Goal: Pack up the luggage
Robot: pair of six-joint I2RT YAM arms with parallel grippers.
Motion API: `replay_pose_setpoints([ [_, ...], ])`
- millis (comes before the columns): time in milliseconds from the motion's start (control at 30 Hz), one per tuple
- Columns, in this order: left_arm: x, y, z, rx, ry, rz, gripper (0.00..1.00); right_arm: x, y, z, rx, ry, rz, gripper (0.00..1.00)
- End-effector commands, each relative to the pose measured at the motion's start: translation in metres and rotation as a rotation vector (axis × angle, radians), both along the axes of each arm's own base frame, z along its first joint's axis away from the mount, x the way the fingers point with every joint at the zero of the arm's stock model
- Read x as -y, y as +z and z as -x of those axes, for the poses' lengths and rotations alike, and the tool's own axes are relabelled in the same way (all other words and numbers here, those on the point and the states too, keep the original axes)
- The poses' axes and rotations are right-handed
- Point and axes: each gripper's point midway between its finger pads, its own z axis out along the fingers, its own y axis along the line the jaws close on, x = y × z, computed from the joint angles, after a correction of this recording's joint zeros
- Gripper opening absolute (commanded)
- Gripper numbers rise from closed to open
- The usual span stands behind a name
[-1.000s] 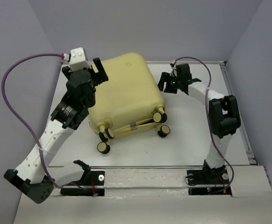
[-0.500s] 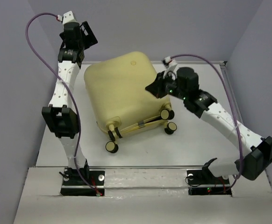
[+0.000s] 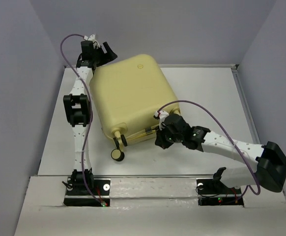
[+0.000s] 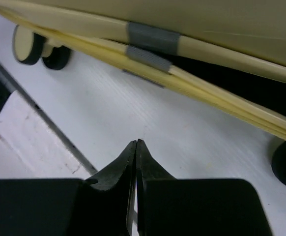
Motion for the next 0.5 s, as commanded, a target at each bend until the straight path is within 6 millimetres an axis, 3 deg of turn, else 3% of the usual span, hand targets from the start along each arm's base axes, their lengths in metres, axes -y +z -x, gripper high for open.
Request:
replay_pose_setpoints([
  [0,0.036,0.032,0.004,0.129,-0.204,0.067,0.90,0.010,-0.001,-0.043,0.109,-0.212,0.054,0.07],
  [133,0.049,-0.001,0.013,0.076,-0.260,0.067,0.89,0.017,0.004,-0.076,0.161,-0.305,0.084,0.07],
  [167,0.052,-0.019,0.018,0.036,-0.271,0.073,0.88,0.019,0.007,-0.085,0.172,-0.325,0.078,0.07],
  [200,0.054,-0.025,0.022,0.025,-0.276,0.072,0.88,0.023,0.008,-0.093,0.177,-0.346,0.079,0.07],
  [233,0.054,-0.018,0.026,0.030,-0.260,0.063,0.87,0.030,0.010,-0.107,0.183,-0.384,0.081,0.07],
  [267,0.051,-0.042,0.032,-0.001,-0.236,0.056,0.87,0.032,0.013,-0.116,0.196,-0.406,0.073,0.07],
  [300,0.048,-0.021,0.040,0.033,-0.208,0.057,0.86,0.035,0.016,-0.125,0.210,-0.430,0.065,0.07],
  [333,0.040,-0.060,0.056,-0.050,-0.152,0.058,0.86,0.043,0.018,-0.140,0.209,-0.468,0.040,0.07],
  [367,0.037,-0.058,0.061,-0.032,-0.121,0.061,0.86,0.043,0.019,-0.145,0.201,-0.472,0.018,0.07],
  [400,0.033,-0.027,0.066,0.045,-0.091,0.062,0.85,0.044,0.021,-0.151,0.200,-0.475,-0.002,0.07],
  [433,0.024,-0.049,0.078,0.007,-0.029,0.067,0.85,0.048,0.022,-0.163,0.194,-0.494,-0.030,0.07],
  [467,0.021,-0.051,0.086,-0.003,0.000,0.074,0.84,0.048,0.023,-0.167,0.189,-0.495,-0.041,0.07],
])
